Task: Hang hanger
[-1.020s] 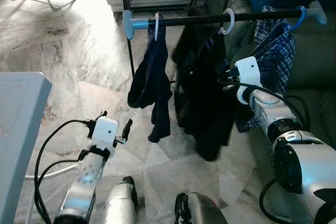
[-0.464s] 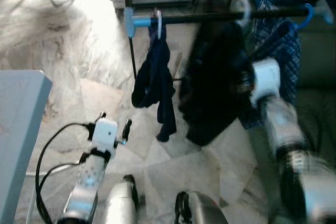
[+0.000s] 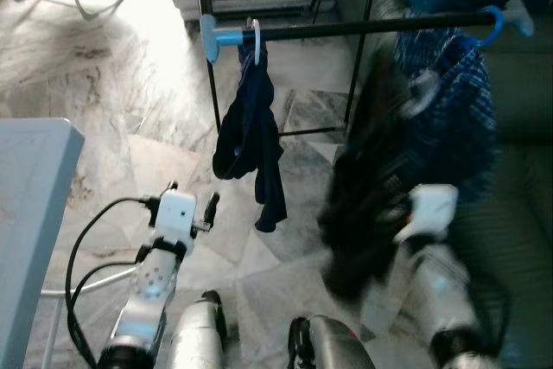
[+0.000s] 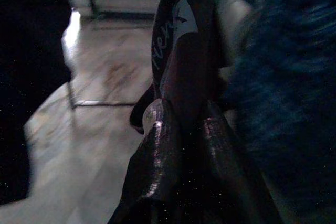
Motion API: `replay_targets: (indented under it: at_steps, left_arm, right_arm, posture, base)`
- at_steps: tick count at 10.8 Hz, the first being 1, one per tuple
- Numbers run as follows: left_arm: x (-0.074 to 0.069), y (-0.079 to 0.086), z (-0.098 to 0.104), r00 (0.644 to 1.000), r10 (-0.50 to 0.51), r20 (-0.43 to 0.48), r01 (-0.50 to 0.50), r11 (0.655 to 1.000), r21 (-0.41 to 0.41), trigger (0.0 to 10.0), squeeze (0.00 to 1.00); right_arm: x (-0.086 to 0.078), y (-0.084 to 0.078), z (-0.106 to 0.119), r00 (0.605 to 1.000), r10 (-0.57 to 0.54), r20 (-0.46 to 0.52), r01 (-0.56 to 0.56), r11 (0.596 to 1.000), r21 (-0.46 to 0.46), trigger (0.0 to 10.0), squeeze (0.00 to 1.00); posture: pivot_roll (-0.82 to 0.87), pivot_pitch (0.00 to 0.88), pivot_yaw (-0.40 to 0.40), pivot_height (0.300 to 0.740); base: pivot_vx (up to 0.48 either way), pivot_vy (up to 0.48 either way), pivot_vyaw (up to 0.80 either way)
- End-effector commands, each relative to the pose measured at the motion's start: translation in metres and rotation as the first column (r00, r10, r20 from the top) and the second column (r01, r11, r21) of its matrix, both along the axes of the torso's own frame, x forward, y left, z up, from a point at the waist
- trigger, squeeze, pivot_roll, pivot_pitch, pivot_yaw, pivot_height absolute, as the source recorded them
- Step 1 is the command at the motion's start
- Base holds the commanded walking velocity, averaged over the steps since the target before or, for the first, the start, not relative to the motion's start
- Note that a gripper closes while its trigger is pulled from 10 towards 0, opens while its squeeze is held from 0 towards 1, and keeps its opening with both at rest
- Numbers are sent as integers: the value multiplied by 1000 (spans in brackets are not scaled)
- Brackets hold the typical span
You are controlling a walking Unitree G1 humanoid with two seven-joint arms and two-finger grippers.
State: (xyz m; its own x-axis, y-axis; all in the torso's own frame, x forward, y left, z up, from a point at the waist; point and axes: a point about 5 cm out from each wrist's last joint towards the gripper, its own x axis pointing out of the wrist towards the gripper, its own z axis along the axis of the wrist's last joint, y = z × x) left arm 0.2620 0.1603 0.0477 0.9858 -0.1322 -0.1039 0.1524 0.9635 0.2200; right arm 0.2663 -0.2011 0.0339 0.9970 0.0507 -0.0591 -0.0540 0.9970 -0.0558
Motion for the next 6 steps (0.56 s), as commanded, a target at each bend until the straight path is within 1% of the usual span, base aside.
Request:
replay_targets:
  at_steps: [1, 2, 3, 4, 5, 6]
  left_arm:
    - [-3, 0, -6, 1000, 4, -21, -4, 1000, 1, 10000, 0]
    - [-2, -1, -6, 1000, 8, -17, -8, 1000, -4, 10000, 0]
    - [-1, -4, -6, 1000, 6, -13, -6, 1000, -12, 10000, 0]
    - [-1, -7, -7, 1000, -4, -10, 4, 1000, -14, 10000, 0]
    - [1, -8, -7, 1000, -8, -8, 8, 1000, -14, 10000, 0]
    - [3, -9, -7, 1000, -7, -4, 7, 1000, -15, 10000, 0]
  right_arm:
    - [3, 2, 11, 998, 23, 66, -22, 1000, -16, 10000, 0]
    - [2, 4, 9, 998, 31, 49, -31, 999, -17, 10000, 0]
    - [6, -1, 11, 999, -8, 39, 7, 1000, 21, 10000, 0]
    - [10, -7, 18, 997, -66, 45, 66, 998, -5, 10000, 0]
    - [14, -6, 19, 997, -73, 37, 72, 997, 13, 10000, 0]
    - [16, -2, 22, 997, -55, 47, 53, 998, 31, 10000, 0]
  posture:
    - [45, 123, -67, 740]
    - [46, 120, -68, 740]
    - [46, 113, -69, 740]
    - [44, 109, -68, 740]
    - [44, 106, -68, 740]
    - [44, 105, -69, 740]
  base:
    - [0, 0, 0]
    - [0, 0, 0]
    - [-247, 0, 0]
    - [-255, 0, 0]
    - [-255, 0, 0]
    - [-259, 0, 0]
